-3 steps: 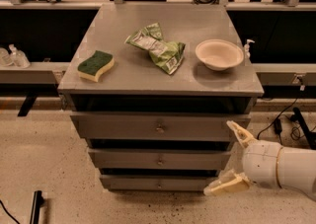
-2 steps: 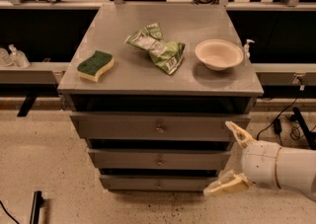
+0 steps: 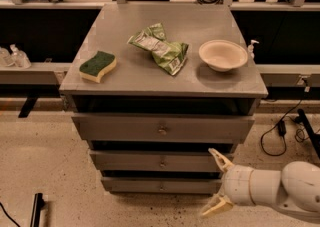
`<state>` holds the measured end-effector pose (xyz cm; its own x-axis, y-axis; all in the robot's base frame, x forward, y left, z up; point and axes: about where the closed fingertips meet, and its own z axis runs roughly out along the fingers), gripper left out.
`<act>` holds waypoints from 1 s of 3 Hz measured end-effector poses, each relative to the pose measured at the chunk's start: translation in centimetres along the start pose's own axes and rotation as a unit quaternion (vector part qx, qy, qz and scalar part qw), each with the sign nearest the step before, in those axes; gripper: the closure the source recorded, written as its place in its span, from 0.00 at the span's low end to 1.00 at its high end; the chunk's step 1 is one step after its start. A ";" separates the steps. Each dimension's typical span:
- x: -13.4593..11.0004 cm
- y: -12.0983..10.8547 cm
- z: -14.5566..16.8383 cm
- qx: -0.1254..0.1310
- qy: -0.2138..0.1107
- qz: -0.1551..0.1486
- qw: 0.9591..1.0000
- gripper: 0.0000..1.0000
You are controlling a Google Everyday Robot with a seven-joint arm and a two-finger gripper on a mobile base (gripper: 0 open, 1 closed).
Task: Open bottom drawer
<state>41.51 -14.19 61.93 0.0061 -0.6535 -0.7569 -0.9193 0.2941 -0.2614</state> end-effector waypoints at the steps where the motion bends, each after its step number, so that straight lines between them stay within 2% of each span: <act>1: 5.9 3.9 4.9 -0.059 0.034 -0.013 0.998 0.00; 2: 11.6 7.4 8.0 -0.111 0.100 -0.008 0.989 0.00; 3: 12.5 7.7 9.1 -0.129 0.118 -0.009 0.985 0.00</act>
Offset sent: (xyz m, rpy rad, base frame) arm -0.0641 -0.0112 -0.2414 -0.3503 0.3810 0.1425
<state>38.05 -13.74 44.98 -0.0412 -0.8096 -0.5856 -0.9894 0.1149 -0.0893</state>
